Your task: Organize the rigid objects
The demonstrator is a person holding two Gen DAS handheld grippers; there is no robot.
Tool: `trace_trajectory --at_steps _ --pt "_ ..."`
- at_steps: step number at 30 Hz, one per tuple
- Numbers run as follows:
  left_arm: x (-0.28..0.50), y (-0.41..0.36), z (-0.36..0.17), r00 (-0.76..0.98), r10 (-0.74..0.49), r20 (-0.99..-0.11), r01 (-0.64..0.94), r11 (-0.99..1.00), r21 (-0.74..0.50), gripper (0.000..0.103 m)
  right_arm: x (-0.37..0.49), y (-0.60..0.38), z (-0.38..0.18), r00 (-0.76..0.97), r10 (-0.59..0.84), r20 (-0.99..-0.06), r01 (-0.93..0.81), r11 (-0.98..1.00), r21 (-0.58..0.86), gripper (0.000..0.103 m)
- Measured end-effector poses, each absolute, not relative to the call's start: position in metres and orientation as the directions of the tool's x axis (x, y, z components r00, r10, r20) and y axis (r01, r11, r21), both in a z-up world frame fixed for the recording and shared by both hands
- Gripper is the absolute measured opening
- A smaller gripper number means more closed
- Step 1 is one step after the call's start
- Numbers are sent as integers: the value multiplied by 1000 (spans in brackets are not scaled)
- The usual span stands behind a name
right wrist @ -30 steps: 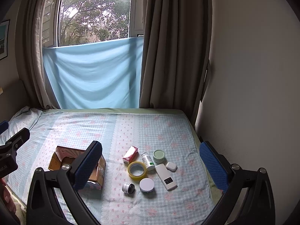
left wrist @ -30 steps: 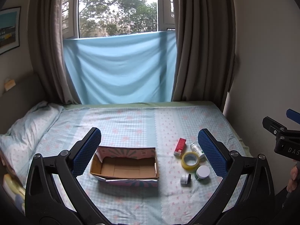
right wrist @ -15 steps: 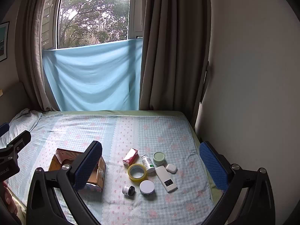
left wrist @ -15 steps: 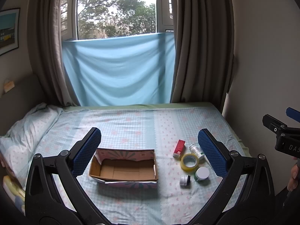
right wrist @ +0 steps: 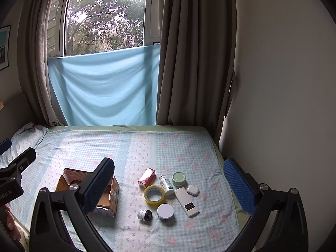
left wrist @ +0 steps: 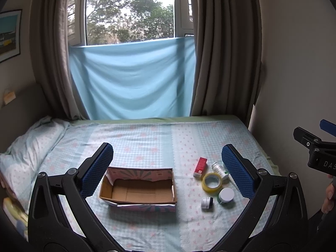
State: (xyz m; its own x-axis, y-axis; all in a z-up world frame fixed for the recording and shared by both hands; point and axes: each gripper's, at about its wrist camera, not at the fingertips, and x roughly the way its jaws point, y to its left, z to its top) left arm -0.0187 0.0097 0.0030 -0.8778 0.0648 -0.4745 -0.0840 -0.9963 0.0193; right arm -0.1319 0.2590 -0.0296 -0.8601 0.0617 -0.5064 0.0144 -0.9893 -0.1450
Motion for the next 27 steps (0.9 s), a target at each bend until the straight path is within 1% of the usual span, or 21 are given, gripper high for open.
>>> trace_trajectory --at_steps 18,27 --pt "-22 11 0 -873 72 -482 -101 -994 34 102 -133 260 -30 -862 65 -503 14 -988 -151 103" --pt "-26 12 -2 -872 93 -480 -118 -993 21 102 -132 260 -31 -862 64 -502 16 -988 -153 103"
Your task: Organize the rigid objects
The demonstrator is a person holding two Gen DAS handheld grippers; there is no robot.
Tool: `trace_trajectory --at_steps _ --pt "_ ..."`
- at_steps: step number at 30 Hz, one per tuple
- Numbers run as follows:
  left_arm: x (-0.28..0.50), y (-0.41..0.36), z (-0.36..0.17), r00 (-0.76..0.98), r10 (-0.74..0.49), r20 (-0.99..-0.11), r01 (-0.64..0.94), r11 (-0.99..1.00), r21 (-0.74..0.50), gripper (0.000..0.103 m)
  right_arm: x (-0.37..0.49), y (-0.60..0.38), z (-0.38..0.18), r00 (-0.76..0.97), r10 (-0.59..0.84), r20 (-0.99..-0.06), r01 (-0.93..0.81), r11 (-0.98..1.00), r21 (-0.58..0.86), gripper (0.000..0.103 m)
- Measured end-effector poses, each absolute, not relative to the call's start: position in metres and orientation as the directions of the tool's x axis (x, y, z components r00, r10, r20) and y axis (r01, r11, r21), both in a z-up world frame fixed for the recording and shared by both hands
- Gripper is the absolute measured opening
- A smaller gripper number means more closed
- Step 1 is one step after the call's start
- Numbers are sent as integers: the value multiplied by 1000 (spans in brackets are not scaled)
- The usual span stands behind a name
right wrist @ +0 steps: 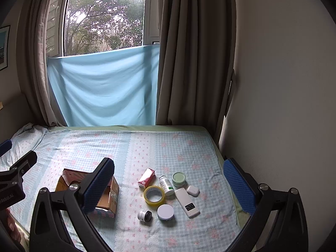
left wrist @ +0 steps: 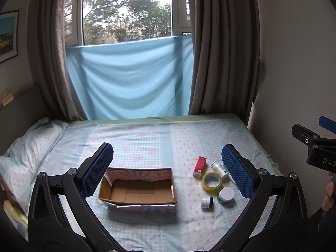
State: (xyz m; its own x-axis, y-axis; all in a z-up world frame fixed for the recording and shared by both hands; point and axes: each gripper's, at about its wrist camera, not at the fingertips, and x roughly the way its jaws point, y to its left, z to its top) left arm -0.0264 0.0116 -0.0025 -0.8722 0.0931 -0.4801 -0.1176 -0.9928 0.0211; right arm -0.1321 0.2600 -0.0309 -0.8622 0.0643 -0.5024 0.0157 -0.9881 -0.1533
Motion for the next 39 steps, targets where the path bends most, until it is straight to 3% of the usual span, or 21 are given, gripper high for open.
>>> trace_trajectory --at_steps 11,21,29,39 --pt "-51 15 -17 -840 79 -537 -112 -993 29 102 -143 266 -41 -861 61 -505 20 -988 -153 103" --pt "-134 45 -66 -717 121 -686 -194 -981 29 102 -198 297 -85 -761 108 -639 -2 -986 -164 103" --pt "-225 94 -132 -574 164 -802 -310 -950 27 102 -261 342 -147 -646 168 -745 -39 -981 -188 103" --pt "-337 166 -262 -331 163 -930 -451 -892 4 102 -353 385 -253 -411 177 -894 52 -975 -216 103"
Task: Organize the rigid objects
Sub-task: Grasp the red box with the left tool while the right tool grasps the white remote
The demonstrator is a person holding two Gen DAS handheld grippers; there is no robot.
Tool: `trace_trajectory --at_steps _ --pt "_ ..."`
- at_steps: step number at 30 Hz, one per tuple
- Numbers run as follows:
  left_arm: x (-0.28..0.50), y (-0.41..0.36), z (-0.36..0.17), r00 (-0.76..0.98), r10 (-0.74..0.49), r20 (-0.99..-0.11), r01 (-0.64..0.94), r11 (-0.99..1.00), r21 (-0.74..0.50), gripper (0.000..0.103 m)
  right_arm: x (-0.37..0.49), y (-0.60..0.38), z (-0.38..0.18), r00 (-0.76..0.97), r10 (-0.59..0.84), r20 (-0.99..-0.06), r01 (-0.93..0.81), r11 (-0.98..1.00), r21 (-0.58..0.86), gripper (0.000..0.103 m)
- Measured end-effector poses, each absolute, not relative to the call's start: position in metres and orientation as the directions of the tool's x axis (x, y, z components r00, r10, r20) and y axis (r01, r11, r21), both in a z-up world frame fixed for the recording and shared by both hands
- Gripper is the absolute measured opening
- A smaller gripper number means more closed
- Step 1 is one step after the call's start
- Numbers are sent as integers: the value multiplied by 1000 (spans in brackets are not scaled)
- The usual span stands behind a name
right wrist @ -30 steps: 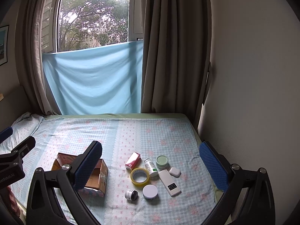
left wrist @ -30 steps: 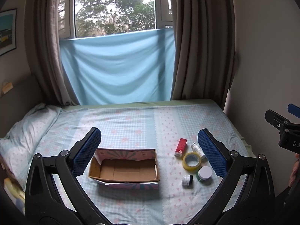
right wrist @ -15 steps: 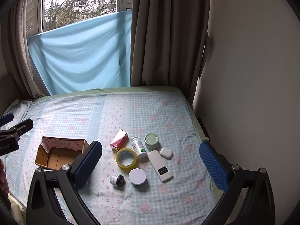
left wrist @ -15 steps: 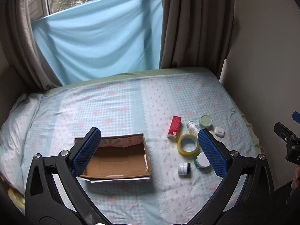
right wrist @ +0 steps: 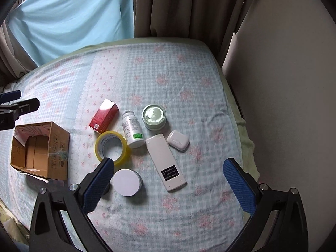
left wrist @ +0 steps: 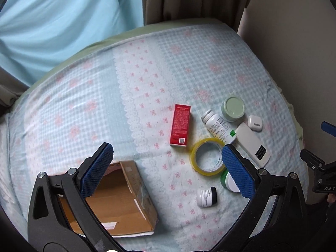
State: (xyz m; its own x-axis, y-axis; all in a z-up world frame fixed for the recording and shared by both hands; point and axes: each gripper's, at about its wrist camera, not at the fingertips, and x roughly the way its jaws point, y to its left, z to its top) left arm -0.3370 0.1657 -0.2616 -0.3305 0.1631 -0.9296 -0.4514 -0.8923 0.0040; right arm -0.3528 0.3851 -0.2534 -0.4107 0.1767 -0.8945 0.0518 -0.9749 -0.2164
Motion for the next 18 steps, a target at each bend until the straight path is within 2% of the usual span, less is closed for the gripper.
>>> trace_trajectory --at_steps 6,12,18 --pt "-392 200 -353 -183 100 -978 -499 -867 4 102 -401 398 -322 -287 205 -936 149 -955 -255 103" --pt "-416 229 -422 -73 32 -997 -556 -831 14 99 -422 399 -393 -151 239 -959 255 -928 -271 103" --pt "-420 246 -465 -5 -35 -999 -611 -791 31 93 -427 401 -443 -3 270 -963 292 -921 -259 92"
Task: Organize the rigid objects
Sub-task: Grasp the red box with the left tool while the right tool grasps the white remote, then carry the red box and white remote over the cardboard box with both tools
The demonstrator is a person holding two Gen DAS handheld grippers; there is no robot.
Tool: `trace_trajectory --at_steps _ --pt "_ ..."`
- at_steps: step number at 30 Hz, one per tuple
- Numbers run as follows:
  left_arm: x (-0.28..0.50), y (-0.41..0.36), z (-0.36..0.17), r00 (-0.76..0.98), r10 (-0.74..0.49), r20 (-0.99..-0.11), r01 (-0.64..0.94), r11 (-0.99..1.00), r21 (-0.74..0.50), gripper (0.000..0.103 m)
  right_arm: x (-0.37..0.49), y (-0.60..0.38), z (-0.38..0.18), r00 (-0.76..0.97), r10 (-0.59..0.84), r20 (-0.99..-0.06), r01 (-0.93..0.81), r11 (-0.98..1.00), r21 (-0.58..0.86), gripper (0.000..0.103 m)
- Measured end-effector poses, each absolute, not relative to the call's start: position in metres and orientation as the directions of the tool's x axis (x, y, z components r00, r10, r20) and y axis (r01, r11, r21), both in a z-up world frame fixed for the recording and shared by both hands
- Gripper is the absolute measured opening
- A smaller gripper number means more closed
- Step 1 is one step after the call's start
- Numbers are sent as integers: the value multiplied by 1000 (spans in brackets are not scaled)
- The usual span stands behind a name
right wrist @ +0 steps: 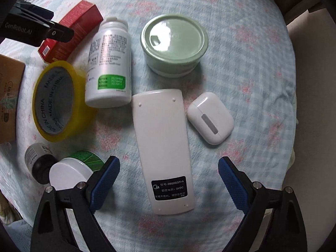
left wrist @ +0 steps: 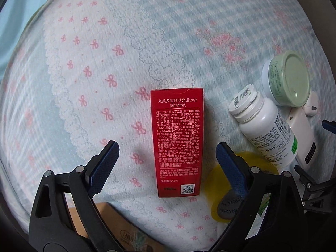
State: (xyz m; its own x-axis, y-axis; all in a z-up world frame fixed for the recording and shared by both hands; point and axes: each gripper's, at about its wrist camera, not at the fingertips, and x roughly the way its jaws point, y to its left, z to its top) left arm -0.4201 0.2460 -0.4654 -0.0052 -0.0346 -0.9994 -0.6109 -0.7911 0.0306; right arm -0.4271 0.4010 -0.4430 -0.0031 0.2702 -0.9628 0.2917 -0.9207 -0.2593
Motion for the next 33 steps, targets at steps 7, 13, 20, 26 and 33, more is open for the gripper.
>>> trace_trajectory --at_steps 7,13,20,26,33 --pt "-422 257 -483 30 -61 -998 -644 -764 27 68 -434 410 -464 83 283 -956 299 -922 -247 74" --pt "-423 262 -479 44 -36 -998 -658 -753 -2 39 -435 409 -461 108 267 -958 322 -921 -221 61" --pt "-415 262 -473 21 -29 -999 -661 -751 8 39 -434 413 -452 103 255 -962 324 -922 -210 53" --pt "-403 259 -464 -4 -16 -1000 -649 -761 15 38 -431 417 -438 71 250 -966 309 -926 -217 53" --pt "-373 256 -440 -17 10 -1000 -655 -756 4 38 -420 424 -410 22 221 -975 282 -937 -206 53"
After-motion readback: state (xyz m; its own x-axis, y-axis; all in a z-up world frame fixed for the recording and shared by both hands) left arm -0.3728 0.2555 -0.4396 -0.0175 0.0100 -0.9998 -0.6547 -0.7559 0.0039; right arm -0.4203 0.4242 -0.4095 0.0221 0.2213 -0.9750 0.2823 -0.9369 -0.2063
